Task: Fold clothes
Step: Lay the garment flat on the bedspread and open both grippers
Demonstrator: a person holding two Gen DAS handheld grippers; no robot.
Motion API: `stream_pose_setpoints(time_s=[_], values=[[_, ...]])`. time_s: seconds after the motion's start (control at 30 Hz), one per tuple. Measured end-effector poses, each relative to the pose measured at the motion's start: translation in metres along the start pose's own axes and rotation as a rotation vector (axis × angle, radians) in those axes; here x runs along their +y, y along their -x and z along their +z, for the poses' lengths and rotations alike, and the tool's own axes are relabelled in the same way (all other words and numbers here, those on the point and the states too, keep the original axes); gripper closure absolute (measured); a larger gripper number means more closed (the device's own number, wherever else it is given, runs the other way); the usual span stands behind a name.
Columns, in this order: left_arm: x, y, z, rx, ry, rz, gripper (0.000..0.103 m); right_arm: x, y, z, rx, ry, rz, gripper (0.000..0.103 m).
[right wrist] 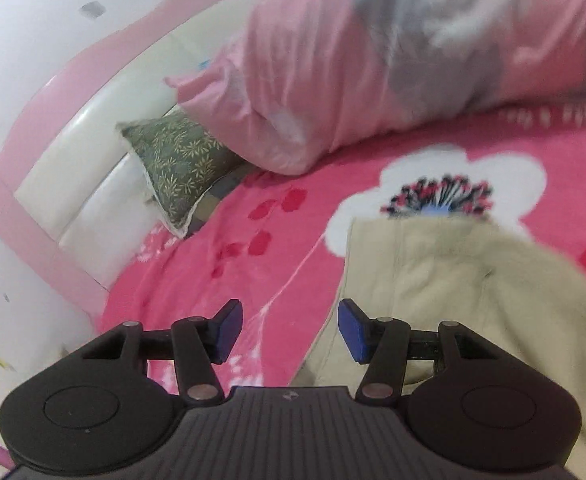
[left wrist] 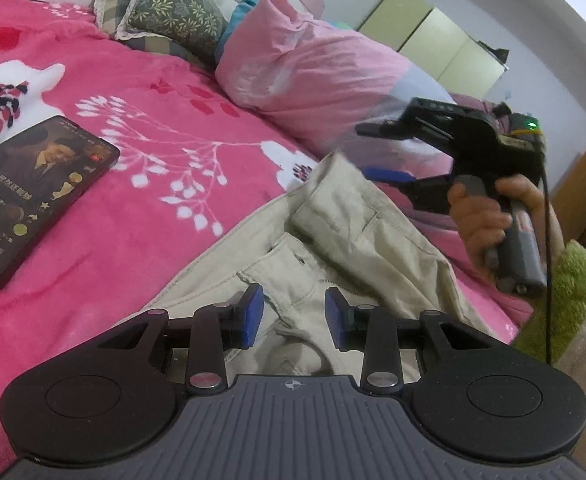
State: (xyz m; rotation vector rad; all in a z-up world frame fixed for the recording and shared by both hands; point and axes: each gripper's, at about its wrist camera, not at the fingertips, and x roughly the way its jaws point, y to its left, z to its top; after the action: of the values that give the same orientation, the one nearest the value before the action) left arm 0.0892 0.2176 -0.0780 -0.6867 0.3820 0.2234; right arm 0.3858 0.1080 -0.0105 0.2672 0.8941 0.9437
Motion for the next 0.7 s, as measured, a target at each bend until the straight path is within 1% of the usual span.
stream_pose_setpoints(time_s=[0.07, 0.1, 0.13, 0.17, 0.2, 0.27, 0.33, 0.37, 0.47, 0.5, 0.57, 0.6, 0.67, 0.7], values=[[0.002, 0.0, 0.0, -0.003, 0.011, -0.003, 0.07, -0.006, 0.019, -0.001, -0.055, -0.001, -0.027, 0.046], [0.002, 0.001, 0.0, -0.006, 0.016, -0.005, 0.07, -0.012, 0.024, -0.002, -0.065, -0.017, -0.047, 0.047], [0.003, 0.001, 0.0, -0.009, 0.02, -0.007, 0.07, -0.017, 0.026, -0.004, -0.056, -0.028, -0.067, 0.05], [0.004, 0.001, 0.0, -0.011, 0.022, -0.008, 0.07, -0.022, 0.024, -0.006, -0.029, -0.031, -0.092, 0.053], [0.004, 0.001, 0.0, -0.013, 0.023, -0.009, 0.07, -0.024, 0.017, -0.009, 0.013, -0.029, -0.113, 0.058], [0.004, 0.002, 0.0, -0.018, 0.023, -0.009, 0.07, -0.029, 0.001, -0.015, 0.098, -0.029, -0.155, 0.064], [0.003, 0.002, 0.0, -0.02, 0.017, -0.006, 0.07, -0.035, -0.03, -0.027, 0.207, -0.077, -0.178, 0.07], [0.002, 0.002, 0.0, -0.023, 0.015, -0.004, 0.07, -0.037, -0.049, -0.036, 0.239, -0.097, -0.188, 0.07], [0.003, 0.005, -0.001, -0.038, 0.014, -0.011, 0.07, -0.032, -0.075, -0.045, 0.181, -0.075, -0.247, 0.071], [0.004, 0.007, -0.001, -0.044, 0.019, -0.021, 0.069, -0.03, -0.071, -0.044, 0.157, -0.091, -0.248, 0.07], [0.005, 0.014, 0.0, -0.054, 0.019, -0.051, 0.069, -0.025, -0.053, -0.044, 0.115, -0.105, -0.216, 0.071], [0.003, 0.018, 0.0, -0.059, 0.005, -0.065, 0.069, -0.02, -0.04, -0.045, 0.095, -0.081, -0.202, 0.071], [-0.004, 0.029, 0.001, -0.068, -0.056, -0.079, 0.069, -0.005, -0.005, -0.048, 0.059, 0.014, -0.183, 0.071], [-0.008, 0.033, 0.001, -0.065, -0.1, -0.074, 0.069, 0.005, 0.015, -0.054, 0.048, 0.083, -0.17, 0.071]])
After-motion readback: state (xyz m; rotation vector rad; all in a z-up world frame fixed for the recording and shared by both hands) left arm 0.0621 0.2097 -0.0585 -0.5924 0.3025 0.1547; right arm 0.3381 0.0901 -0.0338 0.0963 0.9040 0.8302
